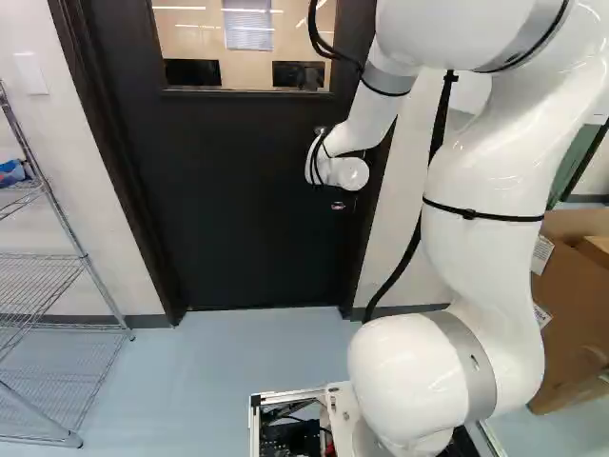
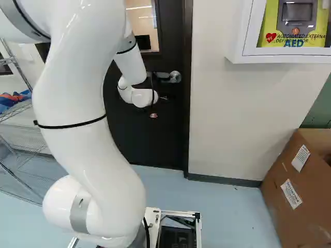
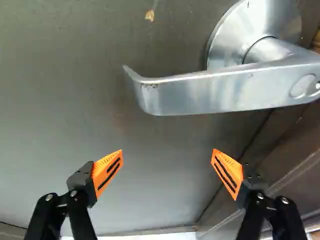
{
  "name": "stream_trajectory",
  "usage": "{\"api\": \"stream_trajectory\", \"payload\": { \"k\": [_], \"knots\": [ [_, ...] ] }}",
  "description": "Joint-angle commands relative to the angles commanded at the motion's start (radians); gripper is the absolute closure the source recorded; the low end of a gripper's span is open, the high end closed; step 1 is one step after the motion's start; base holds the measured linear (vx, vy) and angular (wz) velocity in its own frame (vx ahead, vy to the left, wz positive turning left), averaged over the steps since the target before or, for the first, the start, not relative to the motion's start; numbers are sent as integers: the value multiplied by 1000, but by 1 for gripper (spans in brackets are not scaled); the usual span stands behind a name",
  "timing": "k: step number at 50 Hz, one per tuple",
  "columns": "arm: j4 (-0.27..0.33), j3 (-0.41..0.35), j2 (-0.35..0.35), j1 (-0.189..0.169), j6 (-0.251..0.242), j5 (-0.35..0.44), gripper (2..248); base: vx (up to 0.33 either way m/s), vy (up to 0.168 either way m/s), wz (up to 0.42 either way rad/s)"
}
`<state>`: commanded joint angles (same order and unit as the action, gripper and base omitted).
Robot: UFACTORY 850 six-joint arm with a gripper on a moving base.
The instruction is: Open the door and move inside
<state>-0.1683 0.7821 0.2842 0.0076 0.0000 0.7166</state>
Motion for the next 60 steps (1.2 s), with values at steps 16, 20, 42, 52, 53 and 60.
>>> {"api": "stream_trajectory", "payload": {
  "k": [16, 20, 42, 52, 53, 60],
  "knots": [
    [-87, 80, 67, 27, 0, -16, 3, 0, 0, 0],
    [-107, 99, 83, 34, 0, -20, 3, 0, 0, 0],
    [-192, 207, 169, 72, 0, -23, 3, 0, 0, 0],
    [-206, 258, 208, 89, 0, -23, 3, 0, 0, 0],
    [-206, 263, 212, 90, 0, -23, 3, 0, 0, 0],
    [-209, 299, 240, 101, 0, -23, 3, 0, 0, 0]
  ]
}}
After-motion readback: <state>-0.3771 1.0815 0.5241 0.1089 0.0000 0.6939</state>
